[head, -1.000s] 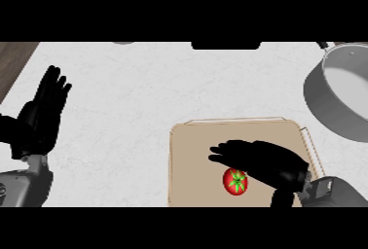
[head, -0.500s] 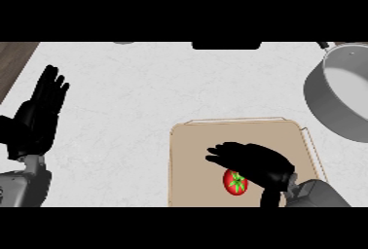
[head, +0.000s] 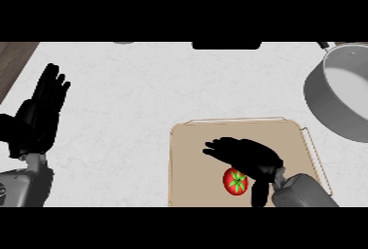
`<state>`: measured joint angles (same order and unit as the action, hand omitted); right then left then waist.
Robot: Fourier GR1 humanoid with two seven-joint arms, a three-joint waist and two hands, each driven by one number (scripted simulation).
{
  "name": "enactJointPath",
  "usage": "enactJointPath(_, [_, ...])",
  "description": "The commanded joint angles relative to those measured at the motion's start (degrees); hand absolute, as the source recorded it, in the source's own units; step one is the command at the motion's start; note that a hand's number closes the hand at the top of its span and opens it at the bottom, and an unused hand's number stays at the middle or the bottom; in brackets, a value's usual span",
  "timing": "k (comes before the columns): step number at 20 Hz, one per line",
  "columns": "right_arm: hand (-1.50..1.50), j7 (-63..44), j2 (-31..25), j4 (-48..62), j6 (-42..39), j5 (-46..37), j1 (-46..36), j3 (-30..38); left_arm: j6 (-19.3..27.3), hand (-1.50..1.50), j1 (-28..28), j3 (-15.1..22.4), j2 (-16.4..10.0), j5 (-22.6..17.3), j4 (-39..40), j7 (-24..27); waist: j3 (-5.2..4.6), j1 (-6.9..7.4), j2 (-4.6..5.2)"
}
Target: Pick the tomato from the tray and place it in the pot
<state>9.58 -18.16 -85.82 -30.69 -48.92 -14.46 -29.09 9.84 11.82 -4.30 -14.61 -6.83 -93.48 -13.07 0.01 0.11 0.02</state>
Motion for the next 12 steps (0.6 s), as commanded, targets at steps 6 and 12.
enactJointPath(6, [1.50,11.65,-3.20,1.61,7.02,-8.25,3.08,-4.40,-0.75,0.00,-0.37,-0.53,2.17,1.50,3.68,4.13,0.00,-0.19,-0.02])
enactJointPath(12, [1.50,16.32,-0.49,8.70,8.53,-11.23,1.46,-1.38,-1.41,0.00,-0.57,-1.28,1.61,2.28,-0.37,0.34,0.00,0.02,-0.02])
